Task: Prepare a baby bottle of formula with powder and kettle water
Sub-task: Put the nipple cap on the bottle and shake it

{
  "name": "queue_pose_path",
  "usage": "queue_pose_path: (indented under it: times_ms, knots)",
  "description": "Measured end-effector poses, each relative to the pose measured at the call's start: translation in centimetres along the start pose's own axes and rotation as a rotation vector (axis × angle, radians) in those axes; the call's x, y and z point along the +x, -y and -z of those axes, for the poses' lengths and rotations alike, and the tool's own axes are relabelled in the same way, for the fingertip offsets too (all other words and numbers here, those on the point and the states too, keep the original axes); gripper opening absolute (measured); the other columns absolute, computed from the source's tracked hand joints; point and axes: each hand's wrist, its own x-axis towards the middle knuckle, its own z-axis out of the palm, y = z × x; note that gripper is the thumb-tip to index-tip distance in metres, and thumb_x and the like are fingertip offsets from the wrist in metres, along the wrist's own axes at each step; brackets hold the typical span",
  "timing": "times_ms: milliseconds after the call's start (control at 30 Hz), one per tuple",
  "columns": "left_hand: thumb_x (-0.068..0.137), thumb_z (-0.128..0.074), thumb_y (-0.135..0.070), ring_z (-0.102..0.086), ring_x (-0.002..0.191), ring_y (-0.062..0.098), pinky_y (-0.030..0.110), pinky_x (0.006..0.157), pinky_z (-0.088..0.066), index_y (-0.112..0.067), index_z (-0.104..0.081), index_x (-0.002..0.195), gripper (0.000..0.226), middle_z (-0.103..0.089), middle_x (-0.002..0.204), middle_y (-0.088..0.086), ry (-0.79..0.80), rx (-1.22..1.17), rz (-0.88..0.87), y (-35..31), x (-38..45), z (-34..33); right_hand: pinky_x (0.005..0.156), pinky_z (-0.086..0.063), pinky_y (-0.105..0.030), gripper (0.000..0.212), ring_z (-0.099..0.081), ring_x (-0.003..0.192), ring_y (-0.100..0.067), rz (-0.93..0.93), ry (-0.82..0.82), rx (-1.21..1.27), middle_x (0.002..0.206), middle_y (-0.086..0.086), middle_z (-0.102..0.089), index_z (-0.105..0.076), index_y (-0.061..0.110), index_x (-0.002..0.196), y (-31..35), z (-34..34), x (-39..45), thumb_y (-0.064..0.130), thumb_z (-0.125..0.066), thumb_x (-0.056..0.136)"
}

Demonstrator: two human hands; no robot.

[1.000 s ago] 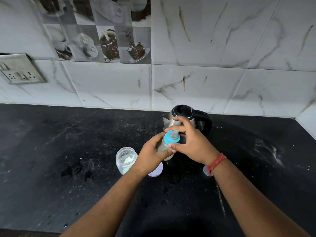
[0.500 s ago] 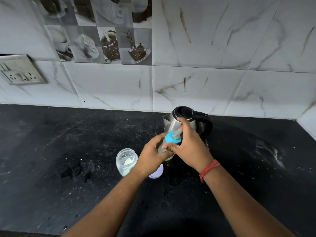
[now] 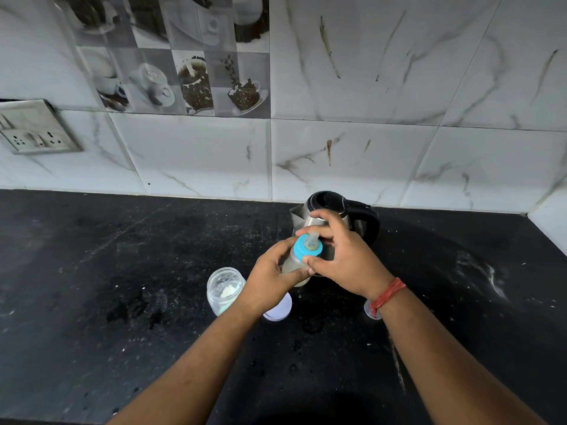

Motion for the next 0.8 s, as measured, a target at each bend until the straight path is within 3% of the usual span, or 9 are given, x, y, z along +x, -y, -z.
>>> queue_pose_path:
  times_ms: [233,333,467,567,700,800]
  knots:
    - [0.084,-0.084,-0.016,-0.066,0.117,0.011,0.038,0.103,-0.055,-0.025,-0.062,0.136,0.057,-0.069,0.127,-0.006,-0.016,-0.028,0.008,-0.2,-0.1,0.0,0.092,-0.054,-0.028,0.086,-0.061,0.103,-0.008,-0.038,-0.157,-0.047,0.110,0.009,-0.060,-0.041,0.024,0.142,0.7,-1.1,0.0,0.035,-0.090,0.071]
    - [0.085,-0.083,-0.015,-0.066,0.118,0.010,0.035,0.103,-0.054,-0.025,-0.062,0.136,0.056,-0.069,0.128,-0.006,-0.020,-0.038,0.008,-0.2,-0.2,-0.1,0.088,-0.050,-0.025,0.093,-0.057,0.105,-0.010,-0.048,-0.197,-0.138,0.112,0.008,-0.054,-0.039,0.024,0.144,1.1,-1.7,0.0,0.045,-0.089,0.068]
    - [0.086,-0.082,-0.016,-0.066,0.118,0.010,0.028,0.102,-0.053,-0.023,-0.061,0.137,0.055,-0.070,0.128,-0.006,-0.026,-0.046,0.006,-0.3,-0.2,0.1,0.110,-0.045,-0.029,0.086,-0.054,0.128,-0.003,-0.007,-0.077,0.087,0.138,0.012,-0.057,-0.034,0.032,0.146,0.2,-1.0,-0.2,0.022,-0.086,0.078]
    - [0.086,-0.083,-0.016,-0.065,0.119,0.010,0.028,0.103,-0.052,-0.023,-0.060,0.137,0.056,-0.069,0.129,-0.007,-0.025,-0.031,-0.006,-0.4,-0.1,0.3,0.109,-0.047,-0.031,0.080,-0.059,0.123,-0.003,0.000,-0.053,0.112,0.129,0.016,-0.064,-0.036,0.033,0.145,-0.3,-0.8,-0.3,0.012,-0.080,0.081]
    - [0.087,-0.082,-0.017,-0.065,0.118,0.008,0.026,0.101,-0.053,-0.026,-0.061,0.136,0.054,-0.070,0.127,-0.010,-0.005,-0.031,-0.008,-0.8,-0.2,-0.1,0.089,-0.044,-0.015,0.086,-0.052,0.100,-0.002,-0.052,-0.216,-0.073,0.103,0.018,-0.051,-0.044,0.027,0.142,0.9,-1.6,-0.3,0.038,-0.090,0.071]
    - [0.088,-0.081,-0.018,-0.065,0.120,0.010,0.033,0.104,-0.053,-0.027,-0.060,0.137,0.055,-0.069,0.129,-0.010,-0.006,-0.024,-0.011,-0.8,-0.2,-0.2,0.098,-0.047,-0.023,0.093,-0.053,0.112,-0.006,-0.073,-0.194,-0.020,0.115,0.015,-0.051,-0.039,0.027,0.145,0.9,-1.6,-0.2,0.041,-0.090,0.069]
